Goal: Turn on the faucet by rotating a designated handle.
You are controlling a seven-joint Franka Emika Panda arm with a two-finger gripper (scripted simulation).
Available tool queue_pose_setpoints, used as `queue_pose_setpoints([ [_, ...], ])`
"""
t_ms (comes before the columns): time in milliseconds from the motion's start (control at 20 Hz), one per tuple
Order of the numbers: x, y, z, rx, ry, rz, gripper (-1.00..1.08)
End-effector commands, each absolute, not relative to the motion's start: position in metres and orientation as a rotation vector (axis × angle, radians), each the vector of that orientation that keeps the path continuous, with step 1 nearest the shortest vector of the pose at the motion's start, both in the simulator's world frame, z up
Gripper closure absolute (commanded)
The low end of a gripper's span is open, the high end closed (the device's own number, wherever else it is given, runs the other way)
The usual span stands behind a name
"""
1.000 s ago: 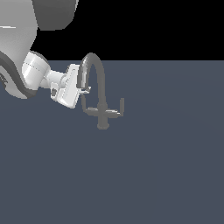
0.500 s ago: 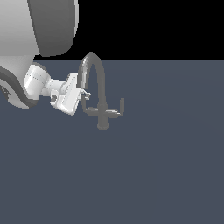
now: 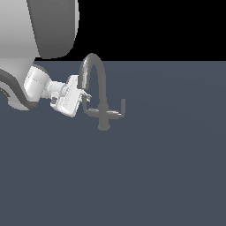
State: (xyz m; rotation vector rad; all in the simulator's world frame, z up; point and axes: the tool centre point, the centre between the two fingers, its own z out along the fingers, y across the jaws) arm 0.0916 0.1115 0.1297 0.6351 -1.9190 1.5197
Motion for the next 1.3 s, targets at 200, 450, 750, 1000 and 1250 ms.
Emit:
queue_pose_setpoints([
  [200, 0.084, 0.113, 0.133, 0.635, -1.92, 1.52, 1.08],
  [450, 0.077, 0.115, 0.136, 0.635, -1.92, 1.52, 1.08],
  [750, 0.067, 0.117, 0.14, 0.635, -1.92, 1.52, 1.08],
  [1000, 0.059, 0.119, 0.143, 0.635, -1.92, 1.52, 1.08],
  [1250, 0.051, 0.121, 0.146, 0.636, -1.919, 1.52, 1.08],
])
